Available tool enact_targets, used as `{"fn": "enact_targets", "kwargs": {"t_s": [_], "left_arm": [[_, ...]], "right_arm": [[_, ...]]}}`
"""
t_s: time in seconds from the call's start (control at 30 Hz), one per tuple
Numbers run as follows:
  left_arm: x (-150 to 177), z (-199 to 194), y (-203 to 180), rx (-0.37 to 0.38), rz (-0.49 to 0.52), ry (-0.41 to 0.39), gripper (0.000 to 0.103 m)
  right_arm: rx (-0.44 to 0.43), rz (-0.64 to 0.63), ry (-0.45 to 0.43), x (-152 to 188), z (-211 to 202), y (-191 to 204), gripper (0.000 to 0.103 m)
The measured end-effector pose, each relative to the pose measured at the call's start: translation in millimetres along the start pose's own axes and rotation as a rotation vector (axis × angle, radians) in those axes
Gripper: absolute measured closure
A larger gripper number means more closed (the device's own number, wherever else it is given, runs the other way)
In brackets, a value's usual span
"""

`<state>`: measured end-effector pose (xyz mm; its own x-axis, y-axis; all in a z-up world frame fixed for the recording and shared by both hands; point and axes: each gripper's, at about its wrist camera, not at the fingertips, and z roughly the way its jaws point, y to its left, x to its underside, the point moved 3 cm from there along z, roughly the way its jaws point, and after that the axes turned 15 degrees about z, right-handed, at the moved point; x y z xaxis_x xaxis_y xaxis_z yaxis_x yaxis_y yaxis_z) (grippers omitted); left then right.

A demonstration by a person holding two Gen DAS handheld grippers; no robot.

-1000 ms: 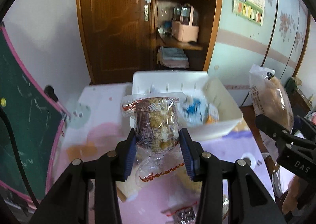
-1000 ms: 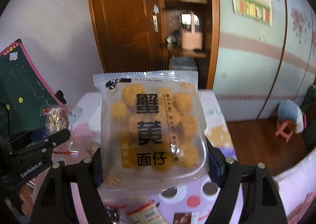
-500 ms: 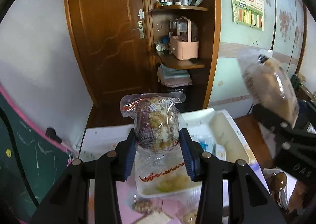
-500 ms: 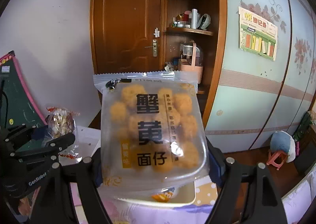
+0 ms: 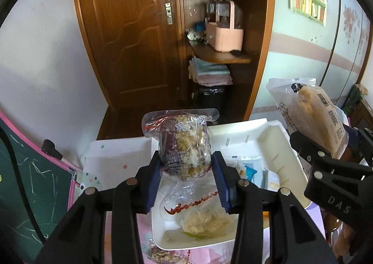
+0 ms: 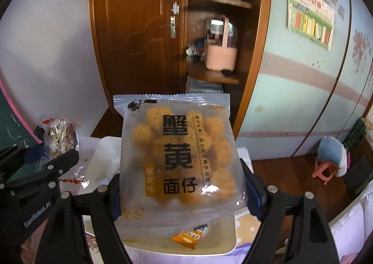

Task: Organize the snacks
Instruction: 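Drop both packets into the bin and open both tools, then withdraw both tools from the bin toward the remaining snacks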

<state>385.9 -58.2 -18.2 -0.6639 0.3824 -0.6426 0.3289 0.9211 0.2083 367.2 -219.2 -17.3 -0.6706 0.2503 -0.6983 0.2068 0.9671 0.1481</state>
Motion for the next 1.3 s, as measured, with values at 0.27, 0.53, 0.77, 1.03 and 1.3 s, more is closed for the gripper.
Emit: {"fn": "enact_targets", "kwargs": {"t_s": [0.27, 0.53, 0.77, 1.03, 1.3], "left_arm": [[4.3, 16.8, -5.2, -0.028, 0.018, 0.02, 0.034], [12.9, 12.0, -3.6, -0.043, 0.056, 0.002, 0.012], [20.5, -1.5, -3.5, -0.068, 0.075, 0.009, 0.012], [28.4, -31.1, 0.1, -0.103, 0.094, 0.01, 0.011], [38.4, -65.0, 11.0, -0.109, 0.061, 0.008, 0.011]], "right_arm": [[0.01, -0.001, 0.086, 3.9, 33.3, 6.4, 0.019], [0.006, 0.023, 0.06, 8.5, 34.2, -0.9, 0.005], [-0.009, 0.035, 0.061, 7.4, 20.8, -3.6, 0.005], [-0.023, 0.075, 0.066, 8.8, -7.0, -10.5, 0.005], [-0.027, 0.068, 0.049, 16.5, -43.2, -9.9, 0.005]]}}
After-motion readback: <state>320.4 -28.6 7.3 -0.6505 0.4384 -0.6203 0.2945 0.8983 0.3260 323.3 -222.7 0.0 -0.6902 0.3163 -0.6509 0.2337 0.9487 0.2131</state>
